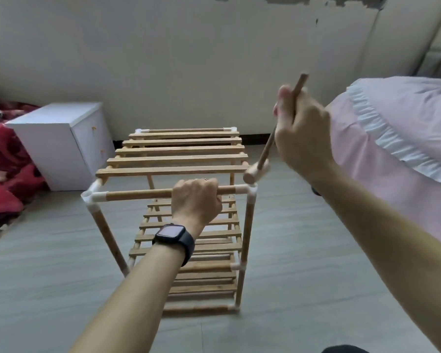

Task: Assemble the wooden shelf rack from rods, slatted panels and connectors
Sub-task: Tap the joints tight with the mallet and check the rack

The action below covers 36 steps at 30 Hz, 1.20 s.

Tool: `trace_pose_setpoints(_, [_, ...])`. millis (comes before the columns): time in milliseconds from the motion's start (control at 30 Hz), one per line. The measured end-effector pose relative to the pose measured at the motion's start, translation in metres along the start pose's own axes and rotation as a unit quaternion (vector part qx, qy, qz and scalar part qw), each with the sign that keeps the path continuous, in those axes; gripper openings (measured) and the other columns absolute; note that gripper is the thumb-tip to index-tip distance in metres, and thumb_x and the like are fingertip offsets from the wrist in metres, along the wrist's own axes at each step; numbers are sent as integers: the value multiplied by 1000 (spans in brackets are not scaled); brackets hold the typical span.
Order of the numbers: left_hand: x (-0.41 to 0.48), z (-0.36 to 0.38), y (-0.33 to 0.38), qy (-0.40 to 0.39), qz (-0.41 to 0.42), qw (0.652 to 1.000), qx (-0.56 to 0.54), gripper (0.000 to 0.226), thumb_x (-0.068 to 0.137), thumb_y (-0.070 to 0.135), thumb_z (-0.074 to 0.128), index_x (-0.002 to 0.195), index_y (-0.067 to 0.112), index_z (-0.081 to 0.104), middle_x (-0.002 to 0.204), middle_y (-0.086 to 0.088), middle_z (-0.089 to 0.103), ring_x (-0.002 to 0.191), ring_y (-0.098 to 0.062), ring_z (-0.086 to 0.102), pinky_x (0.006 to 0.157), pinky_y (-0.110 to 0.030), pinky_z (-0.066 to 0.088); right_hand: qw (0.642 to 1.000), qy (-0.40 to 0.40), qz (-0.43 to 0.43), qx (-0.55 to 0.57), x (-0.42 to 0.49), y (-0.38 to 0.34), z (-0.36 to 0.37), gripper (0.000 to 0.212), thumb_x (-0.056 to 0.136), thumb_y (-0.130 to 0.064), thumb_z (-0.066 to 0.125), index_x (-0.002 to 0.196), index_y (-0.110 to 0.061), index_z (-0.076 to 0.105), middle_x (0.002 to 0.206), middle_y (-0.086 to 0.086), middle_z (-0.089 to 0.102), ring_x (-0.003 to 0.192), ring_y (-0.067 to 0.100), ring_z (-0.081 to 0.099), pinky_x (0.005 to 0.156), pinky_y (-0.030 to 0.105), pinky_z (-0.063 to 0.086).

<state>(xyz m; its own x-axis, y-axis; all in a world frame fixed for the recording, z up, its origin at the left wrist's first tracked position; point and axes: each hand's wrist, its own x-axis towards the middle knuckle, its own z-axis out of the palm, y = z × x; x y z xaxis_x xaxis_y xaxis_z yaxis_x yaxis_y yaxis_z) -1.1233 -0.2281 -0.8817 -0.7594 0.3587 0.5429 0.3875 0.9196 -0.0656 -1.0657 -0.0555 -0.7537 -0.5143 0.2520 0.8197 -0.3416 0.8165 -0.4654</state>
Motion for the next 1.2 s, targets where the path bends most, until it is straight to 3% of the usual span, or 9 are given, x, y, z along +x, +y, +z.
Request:
trace_pose_setpoints(67, [-1, -3, 2, -6, -2, 1000, 0, 29, 102, 33, 44, 82, 25, 64, 60, 9, 44, 56, -16, 47, 61, -28, 32, 990, -131, 32, -51, -11, 5, 7, 41, 111, -31, 35, 93, -3, 60, 83, 2, 60, 74, 16, 57, 76, 35, 48])
trace_pose_setpoints(133, [-3, -5, 3, -11, -5, 1000, -11, 28, 102, 32, 43, 83, 24, 63, 62, 9, 45, 58, -17, 48, 62, -29, 33, 985, -154, 50, -58, -5, 4, 8, 42, 111, -36, 34, 90, -10, 59, 89, 4, 59, 77, 17, 56, 76, 32, 46])
trace_pose_setpoints(267, [-3, -6, 3, -11, -4, 1000, -14, 28, 102, 30, 43, 84, 24, 63, 62, 8, 46, 58, -17, 48, 63, -29, 33, 986, -84, 65, 131, 5, 0, 13, 28, 110, -35, 37, 87, -23, 47, 78, -4, 52, 63, 12, 57, 62, 17, 45])
trace_pose_setpoints(433, [-3, -5, 2, -8, -4, 1000, 0, 27, 101, 30, 43, 82, 25, 61, 61, 8, 45, 57, -17, 45, 63, -29, 30, 904, -27, 255, 341, 6, -15, 25, 44, 102, -35, 57, 64, -24, 35, 53, -4, 30, 46, 13, 26, 45, 29, 25])
trace_pose_setpoints(600, [-2, 2, 1, 22, -5, 1000, 9, 25, 94, 25, 54, 71, 22, 63, 55, 6, 53, 49, -19, 39, 59, -28, 27, 835, 16, 248, 491, 25, -25, 22, 52, 96, -27, 59, 50, -27, 34, 44, -4, 25, 34, 14, 22, 40, 22, 22])
trace_pose_setpoints(767, [-2, 2, 1, 38, -1, 999, 5, 25, 89, 23, 62, 64, 21, 62, 49, 5, 48, 45, -18, 33, 56, -26, 25, 885, -53, 278, 368, -2, -17, 45, 49, 102, -12, 53, 59, -19, 31, 53, 2, 23, 41, 16, 22, 43, 32, 18])
trace_pose_setpoints(900, [-2, 4, 1, 49, 5, 999, -7, 28, 92, 25, 56, 65, 20, 61, 51, 8, 37, 45, -18, 35, 56, -27, 26, 835, 23, 253, 488, 31, -18, 29, 48, 94, -18, 56, 53, -26, 34, 45, -3, 24, 35, 15, 19, 41, 22, 20])
trace_pose_setpoints(1033, [-3, 3, 3, 38, 10, 999, -9, 30, 97, 28, 47, 71, 21, 62, 55, 7, 42, 49, -18, 40, 58, -27, 29, 883, -57, 261, 386, -2, -15, 50, 49, 102, -9, 52, 57, -18, 34, 50, 4, 25, 40, 16, 23, 42, 34, 18])
trace_pose_setpoints(1200, [-3, 5, 2, 37, 2, 999, -11, 29, 96, 26, 49, 72, 21, 64, 55, 7, 42, 49, -18, 40, 59, -27, 30, 845, 7, 236, 479, 21, -20, 39, 48, 95, -13, 55, 52, -25, 37, 45, -3, 25, 34, 14, 21, 41, 21, 21])
